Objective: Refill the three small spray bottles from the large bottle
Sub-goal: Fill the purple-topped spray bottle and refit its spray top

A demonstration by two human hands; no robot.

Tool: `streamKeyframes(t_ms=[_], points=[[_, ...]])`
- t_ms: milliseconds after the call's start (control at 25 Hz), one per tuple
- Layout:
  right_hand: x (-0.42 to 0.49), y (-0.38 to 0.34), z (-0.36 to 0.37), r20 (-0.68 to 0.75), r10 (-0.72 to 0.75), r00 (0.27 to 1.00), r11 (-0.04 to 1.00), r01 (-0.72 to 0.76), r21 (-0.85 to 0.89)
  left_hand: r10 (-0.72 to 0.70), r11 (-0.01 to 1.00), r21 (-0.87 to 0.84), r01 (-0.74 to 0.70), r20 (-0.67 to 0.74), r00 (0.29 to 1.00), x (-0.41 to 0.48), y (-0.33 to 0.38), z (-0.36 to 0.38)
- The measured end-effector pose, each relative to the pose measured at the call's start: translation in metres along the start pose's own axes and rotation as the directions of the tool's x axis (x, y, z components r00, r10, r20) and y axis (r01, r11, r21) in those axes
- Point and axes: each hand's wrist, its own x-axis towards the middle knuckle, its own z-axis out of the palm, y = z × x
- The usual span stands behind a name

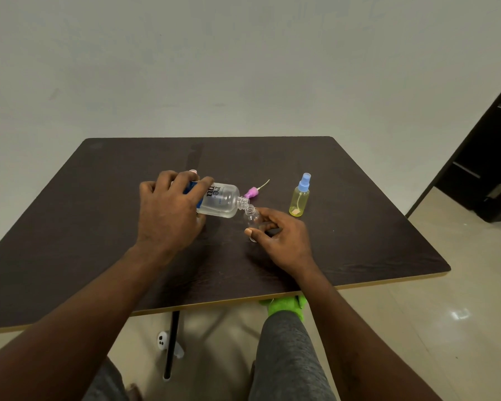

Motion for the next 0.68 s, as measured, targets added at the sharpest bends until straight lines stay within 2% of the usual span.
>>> streamKeyframes(t_ms=[680], points=[[0.0007,0.0012,0.0009,-0.005,0.025,1.0,1.0,-0.025,-0.002,0.0,1.0,0.001,0.0,0.005,1.0,0.0034,-0.0001,0.0022]])
